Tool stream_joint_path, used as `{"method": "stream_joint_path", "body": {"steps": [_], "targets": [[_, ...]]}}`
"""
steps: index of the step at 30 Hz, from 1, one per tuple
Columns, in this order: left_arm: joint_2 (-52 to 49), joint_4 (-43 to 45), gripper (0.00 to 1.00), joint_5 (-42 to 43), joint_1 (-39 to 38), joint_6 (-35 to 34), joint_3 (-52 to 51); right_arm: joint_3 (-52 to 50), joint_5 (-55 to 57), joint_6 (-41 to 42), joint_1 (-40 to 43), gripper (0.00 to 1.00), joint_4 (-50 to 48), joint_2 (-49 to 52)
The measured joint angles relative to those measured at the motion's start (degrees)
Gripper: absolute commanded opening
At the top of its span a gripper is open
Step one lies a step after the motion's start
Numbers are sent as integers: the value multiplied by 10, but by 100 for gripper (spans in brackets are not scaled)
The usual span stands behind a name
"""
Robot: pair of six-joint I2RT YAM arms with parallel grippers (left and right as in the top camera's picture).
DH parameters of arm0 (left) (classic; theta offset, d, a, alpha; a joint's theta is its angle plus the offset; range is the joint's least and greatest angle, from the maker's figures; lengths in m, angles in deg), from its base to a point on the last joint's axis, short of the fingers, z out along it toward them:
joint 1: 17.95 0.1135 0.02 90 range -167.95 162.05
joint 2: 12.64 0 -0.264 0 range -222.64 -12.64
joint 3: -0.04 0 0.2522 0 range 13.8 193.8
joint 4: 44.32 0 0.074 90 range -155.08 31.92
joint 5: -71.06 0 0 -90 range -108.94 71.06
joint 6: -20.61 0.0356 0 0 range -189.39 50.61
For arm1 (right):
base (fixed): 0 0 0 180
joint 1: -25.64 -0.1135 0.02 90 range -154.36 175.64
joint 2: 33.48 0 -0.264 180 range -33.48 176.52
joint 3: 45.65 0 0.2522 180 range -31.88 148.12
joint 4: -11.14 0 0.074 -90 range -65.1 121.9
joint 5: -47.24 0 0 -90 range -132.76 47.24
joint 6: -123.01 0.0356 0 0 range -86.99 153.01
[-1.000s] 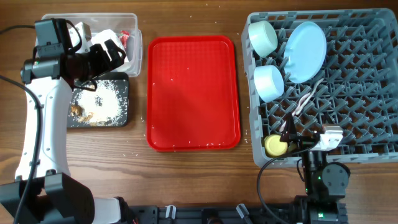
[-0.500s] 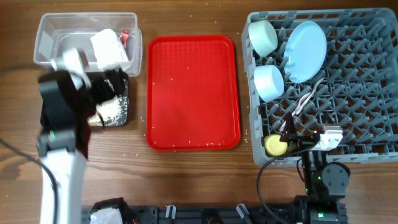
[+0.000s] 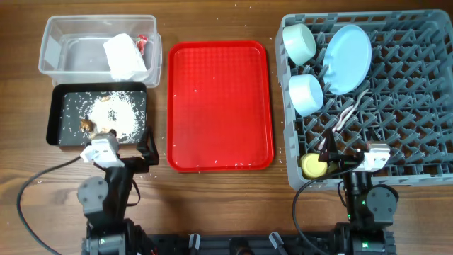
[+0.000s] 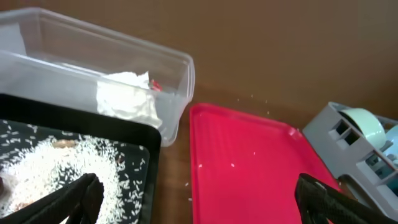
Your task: Sort waste into correct bins and load items into the dishwasher rack
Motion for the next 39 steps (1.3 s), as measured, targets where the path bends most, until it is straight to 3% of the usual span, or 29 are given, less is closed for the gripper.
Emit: {"method": "stream_joint_path", "body": {"steps": [11, 39], "targets": [[163, -52, 100, -2, 0, 0, -54, 0, 0, 0, 0, 100, 0, 0], [167, -52, 100, -2, 0, 0, -54, 0, 0, 0, 0, 100, 0, 0]]}}
